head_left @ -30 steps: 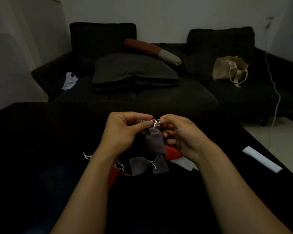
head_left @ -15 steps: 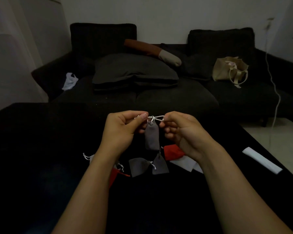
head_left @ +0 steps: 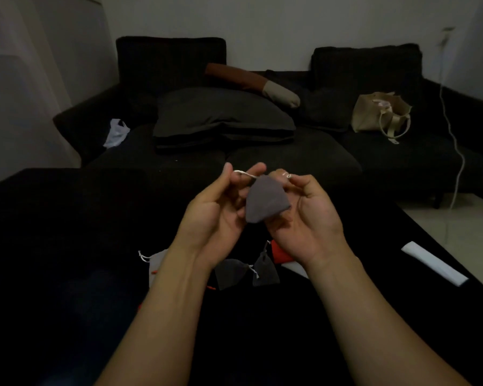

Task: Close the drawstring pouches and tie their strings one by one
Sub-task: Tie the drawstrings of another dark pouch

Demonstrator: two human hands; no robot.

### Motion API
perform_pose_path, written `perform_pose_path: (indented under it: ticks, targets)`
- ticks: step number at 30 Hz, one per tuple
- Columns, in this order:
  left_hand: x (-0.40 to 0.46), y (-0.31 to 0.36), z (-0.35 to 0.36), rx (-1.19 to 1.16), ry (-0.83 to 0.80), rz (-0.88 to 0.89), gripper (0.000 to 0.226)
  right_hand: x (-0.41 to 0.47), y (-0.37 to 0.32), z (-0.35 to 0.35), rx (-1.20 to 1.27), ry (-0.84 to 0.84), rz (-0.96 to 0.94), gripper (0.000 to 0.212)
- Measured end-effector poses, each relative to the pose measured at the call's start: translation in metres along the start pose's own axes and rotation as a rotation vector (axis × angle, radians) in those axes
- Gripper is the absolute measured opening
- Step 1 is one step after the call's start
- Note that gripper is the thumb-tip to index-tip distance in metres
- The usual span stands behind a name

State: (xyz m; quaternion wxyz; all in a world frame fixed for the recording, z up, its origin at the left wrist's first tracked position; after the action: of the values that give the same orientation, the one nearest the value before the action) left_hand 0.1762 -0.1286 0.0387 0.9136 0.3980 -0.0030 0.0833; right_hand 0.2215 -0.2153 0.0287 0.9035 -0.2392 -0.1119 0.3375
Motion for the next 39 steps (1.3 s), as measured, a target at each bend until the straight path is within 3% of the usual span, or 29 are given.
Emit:
perform_pose_path:
  ticks: [4, 6, 11, 15, 18, 22, 27, 30, 32, 34, 39]
  targets:
    - [0.006, -0.006, -0.009, 0.001, 0.122, 0.019, 0.034, 0.0, 0.005, -0.001, -0.002, 0.068, 0.075, 0.015]
    - [0.007, -0.004, -0.013, -0.014, 0.174, 0.021, 0.036, -0.003, 0.001, -0.001, 0.018, 0.107, 0.078, 0.022]
    - [0.005, 0.001, -0.015, -0.063, 0.184, 0.025, 0.041, -0.007, 0.004, 0.012, -0.123, -0.005, 0.093, 0.018]
    - [0.004, 0.005, -0.02, 0.214, 0.215, 0.058, 0.042, -0.009, -0.001, 0.003, -0.62, 0.094, 0.029, 0.008]
    - [0.003, 0.008, -0.014, 0.32, 0.205, 0.143, 0.043, -0.011, -0.006, 0.004, -1.045, 0.074, -0.034, 0.025]
    - [-0.002, 0.012, -0.014, 0.753, 0.232, 0.241, 0.011, -0.017, -0.013, 0.003, -1.557, 0.017, -0.031, 0.027]
    - [-0.002, 0.012, -0.019, 1.157, 0.159, 0.223, 0.022, -0.017, -0.025, -0.004, -1.672, 0.091, -0.128, 0.022]
    - [-0.004, 0.011, -0.019, 1.381, 0.11, 0.146, 0.017, -0.015, -0.02, -0.009, -1.599, 0.035, -0.021, 0.011]
    - [-0.004, 0.009, -0.019, 1.526, 0.08, 0.119, 0.015, -0.013, -0.019, -0.015, -1.597, 0.054, 0.043, 0.015]
    - [-0.003, 0.004, -0.02, 1.616, 0.057, 0.134, 0.015, -0.011, -0.02, -0.018, -1.713, 0.076, 0.048, 0.02]
    - [0.001, -0.004, -0.027, 1.667, 0.038, 0.092, 0.03, -0.01, -0.017, -0.02, -1.914, 0.052, 0.047, 0.009]
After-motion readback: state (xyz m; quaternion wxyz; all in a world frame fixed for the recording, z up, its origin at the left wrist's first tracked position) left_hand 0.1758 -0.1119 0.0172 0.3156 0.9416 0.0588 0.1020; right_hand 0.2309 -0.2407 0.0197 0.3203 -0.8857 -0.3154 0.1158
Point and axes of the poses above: each hand's wrist, its own x-axis towards the middle knuckle, its own z-axis out of the palm, y = z × x, the point moved 7 cm from there along x, towards the middle knuckle
